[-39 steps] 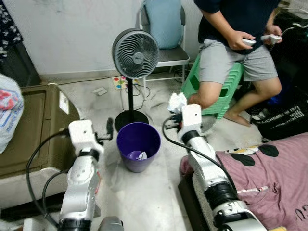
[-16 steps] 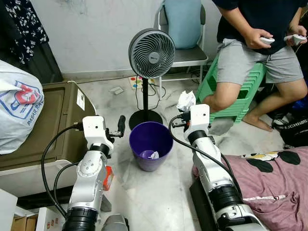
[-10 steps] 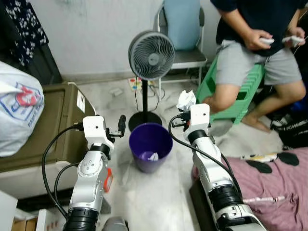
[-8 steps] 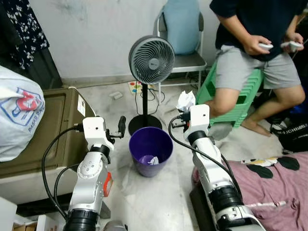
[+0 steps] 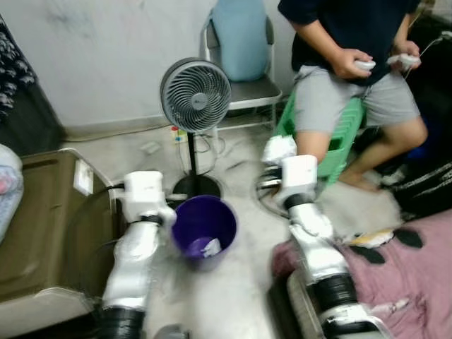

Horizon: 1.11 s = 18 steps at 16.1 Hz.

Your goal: Clean up the room

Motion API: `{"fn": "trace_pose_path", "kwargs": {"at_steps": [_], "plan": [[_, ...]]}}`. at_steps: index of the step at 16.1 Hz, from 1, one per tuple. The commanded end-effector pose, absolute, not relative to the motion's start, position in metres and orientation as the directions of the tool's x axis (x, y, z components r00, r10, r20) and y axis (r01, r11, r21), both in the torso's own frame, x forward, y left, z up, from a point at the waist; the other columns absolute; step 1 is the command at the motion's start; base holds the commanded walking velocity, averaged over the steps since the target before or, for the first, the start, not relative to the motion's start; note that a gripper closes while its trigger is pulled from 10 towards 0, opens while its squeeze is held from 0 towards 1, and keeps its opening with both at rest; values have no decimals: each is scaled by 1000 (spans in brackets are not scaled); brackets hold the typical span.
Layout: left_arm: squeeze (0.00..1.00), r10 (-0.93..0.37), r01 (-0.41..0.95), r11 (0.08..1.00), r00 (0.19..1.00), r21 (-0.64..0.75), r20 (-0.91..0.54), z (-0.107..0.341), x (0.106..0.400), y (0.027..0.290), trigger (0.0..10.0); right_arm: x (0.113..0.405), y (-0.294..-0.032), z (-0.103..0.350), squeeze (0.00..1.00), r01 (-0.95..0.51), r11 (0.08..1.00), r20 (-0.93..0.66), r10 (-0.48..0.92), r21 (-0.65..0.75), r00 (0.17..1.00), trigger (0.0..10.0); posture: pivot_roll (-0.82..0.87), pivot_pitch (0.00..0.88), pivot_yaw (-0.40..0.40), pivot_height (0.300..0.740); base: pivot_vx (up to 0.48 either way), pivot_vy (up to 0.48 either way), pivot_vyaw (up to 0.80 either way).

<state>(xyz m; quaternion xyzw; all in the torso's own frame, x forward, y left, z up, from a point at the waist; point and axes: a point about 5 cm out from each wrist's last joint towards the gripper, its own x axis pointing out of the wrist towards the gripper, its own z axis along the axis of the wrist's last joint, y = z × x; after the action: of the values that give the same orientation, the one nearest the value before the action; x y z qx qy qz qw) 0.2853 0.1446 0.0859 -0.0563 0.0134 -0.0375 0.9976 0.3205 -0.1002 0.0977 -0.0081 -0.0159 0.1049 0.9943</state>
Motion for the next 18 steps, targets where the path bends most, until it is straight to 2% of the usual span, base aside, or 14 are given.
{"fn": "trace_pose_path", "kwargs": {"at_steps": [1, 4, 7, 18], "plan": [[0, -86, 83, 989, 996, -122, -18, 87, 286, 141, 10000, 323, -101, 105, 0, -210, 977, 56, 211, -28, 976, 10000, 75, 0, -19, 740, 326, 0, 0], [0, -76, 71, 991, 996, -115, -38, 85, 286, 142, 10000, 323, -102, 104, 0, -207, 978, 55, 207, 0, 977, 10000, 74, 0, -18, 740, 87, 0, 0], [0, -60, 56, 992, 998, -116, -34, 85, 287, 142, 10000, 323, -102, 103, 0, -207, 977, 45, 209, -45, 977, 10000, 76, 0, -21, 740, 0, 0, 0], [0, -59, 55, 992, 998, -109, -30, 86, 288, 142, 10000, 324, -100, 103, 0, -214, 976, 44, 216, -46, 975, 10000, 79, 0, -24, 740, 0, 0, 800]]}}
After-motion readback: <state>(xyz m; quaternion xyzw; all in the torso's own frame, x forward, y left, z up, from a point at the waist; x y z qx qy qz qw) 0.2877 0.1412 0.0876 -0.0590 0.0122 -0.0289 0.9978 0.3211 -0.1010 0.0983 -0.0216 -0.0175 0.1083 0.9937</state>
